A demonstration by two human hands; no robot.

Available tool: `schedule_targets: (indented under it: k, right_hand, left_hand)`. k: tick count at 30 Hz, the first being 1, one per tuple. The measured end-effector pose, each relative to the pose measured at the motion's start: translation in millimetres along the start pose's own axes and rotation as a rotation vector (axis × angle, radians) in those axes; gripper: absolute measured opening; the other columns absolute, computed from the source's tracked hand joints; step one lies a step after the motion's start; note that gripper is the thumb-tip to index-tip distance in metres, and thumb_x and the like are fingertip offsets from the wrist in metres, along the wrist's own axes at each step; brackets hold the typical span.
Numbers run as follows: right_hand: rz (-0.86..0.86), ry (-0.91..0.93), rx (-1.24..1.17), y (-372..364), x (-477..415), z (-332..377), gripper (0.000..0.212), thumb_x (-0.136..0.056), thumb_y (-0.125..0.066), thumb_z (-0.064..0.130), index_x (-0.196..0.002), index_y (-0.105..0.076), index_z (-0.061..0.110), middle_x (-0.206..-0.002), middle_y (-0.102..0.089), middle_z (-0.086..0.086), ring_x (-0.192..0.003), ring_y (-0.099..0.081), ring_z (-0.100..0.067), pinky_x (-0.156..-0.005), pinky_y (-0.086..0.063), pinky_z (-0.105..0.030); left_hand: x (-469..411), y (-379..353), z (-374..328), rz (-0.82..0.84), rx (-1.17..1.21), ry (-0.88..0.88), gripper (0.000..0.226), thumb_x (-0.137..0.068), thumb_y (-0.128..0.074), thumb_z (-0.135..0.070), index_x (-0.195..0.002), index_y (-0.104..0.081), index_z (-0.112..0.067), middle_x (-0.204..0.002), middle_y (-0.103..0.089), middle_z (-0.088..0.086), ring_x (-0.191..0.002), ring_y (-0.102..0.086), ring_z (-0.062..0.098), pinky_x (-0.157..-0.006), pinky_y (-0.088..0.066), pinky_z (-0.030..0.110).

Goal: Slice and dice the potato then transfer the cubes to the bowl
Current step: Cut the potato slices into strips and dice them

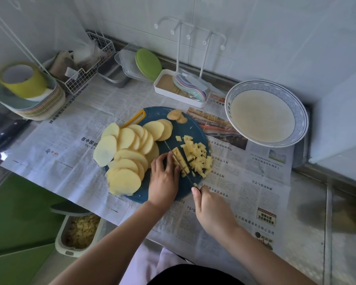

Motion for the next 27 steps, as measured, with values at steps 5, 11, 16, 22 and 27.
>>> schedule_targets:
  k: [5, 11, 16, 22, 27]
  right_hand:
    - [0.017, -0.026, -0.024, -3.5, -1.0, -0.7, 0.043, -0.101, -0.014, 0.045, -0.087, -0.044, 0.018, -0.063, -0.044, 0.009, -0.056, -0.045, -0.009, -0.051, -0.033, -0.021]
    - [0.051, -0.065, -0.011, -8.1, -6.2, -4.2, 0.044, -0.102, -0.015, 0.044, -0.085, -0.045, 0.018, -0.062, -0.043, 0.009, -0.056, -0.045, -0.010, -0.049, -0.033, -0.022]
    - [0.097, -0.105, 0.037, -14.0, -12.1, -4.1, 0.046, -0.103, -0.014, 0.044, -0.085, -0.045, 0.016, -0.062, -0.042, 0.006, -0.052, -0.040, -0.007, -0.047, -0.030, -0.021]
    - [0.115, -0.137, 0.024, -14.3, -14.7, -1.6, 0.050, -0.103, -0.013, 0.044, -0.086, -0.048, 0.013, -0.063, -0.044, 0.004, -0.052, -0.041, -0.009, -0.047, -0.031, -0.022]
    - [0.085, -0.171, -0.071, -14.3, -23.6, 0.8, 0.055, -0.103, -0.012, 0.045, -0.081, -0.051, 0.012, -0.066, -0.049, 0.001, -0.057, -0.048, -0.014, -0.052, -0.037, -0.026]
  left_hand:
    - [0.1, 1.4, 0.0, -0.015, -0.007, -0.006, 0.054, -0.098, -0.031, -0.035, -0.128, -0.053, 0.003, -0.122, -0.052, 0.021, -0.115, -0.048, 0.036, -0.099, -0.044, 0.045]
    - [-0.5, 1.9, -2.0, -0.029, 0.003, 0.001, 0.053, -0.098, -0.030, -0.033, -0.128, -0.053, 0.004, -0.121, -0.052, 0.022, -0.114, -0.047, 0.036, -0.099, -0.043, 0.044]
    - [-0.4, 3.0, -2.5, -0.072, 0.009, -0.025, 0.048, -0.098, -0.032, -0.026, -0.125, -0.053, 0.006, -0.117, -0.053, 0.023, -0.110, -0.043, 0.034, -0.097, -0.044, 0.046]
    - [-1.2, 2.6, -3.9, -0.079, -0.003, -0.047, 0.048, -0.098, -0.032, -0.026, -0.124, -0.054, 0.006, -0.116, -0.053, 0.024, -0.108, -0.049, 0.039, -0.096, -0.046, 0.047]
    - [-1.0, 4.4, -3.4, -0.084, -0.018, -0.068, 0.046, -0.097, -0.034, -0.027, -0.123, -0.055, 0.005, -0.113, -0.054, 0.024, -0.105, -0.048, 0.037, -0.091, -0.049, 0.049]
Point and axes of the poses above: each hand's wrist, its own x-axis away from the middle knuckle, its own y-axis out of the back of the hand, z = x × y, the point moved 10 cm from there along -x, towards the middle knuckle
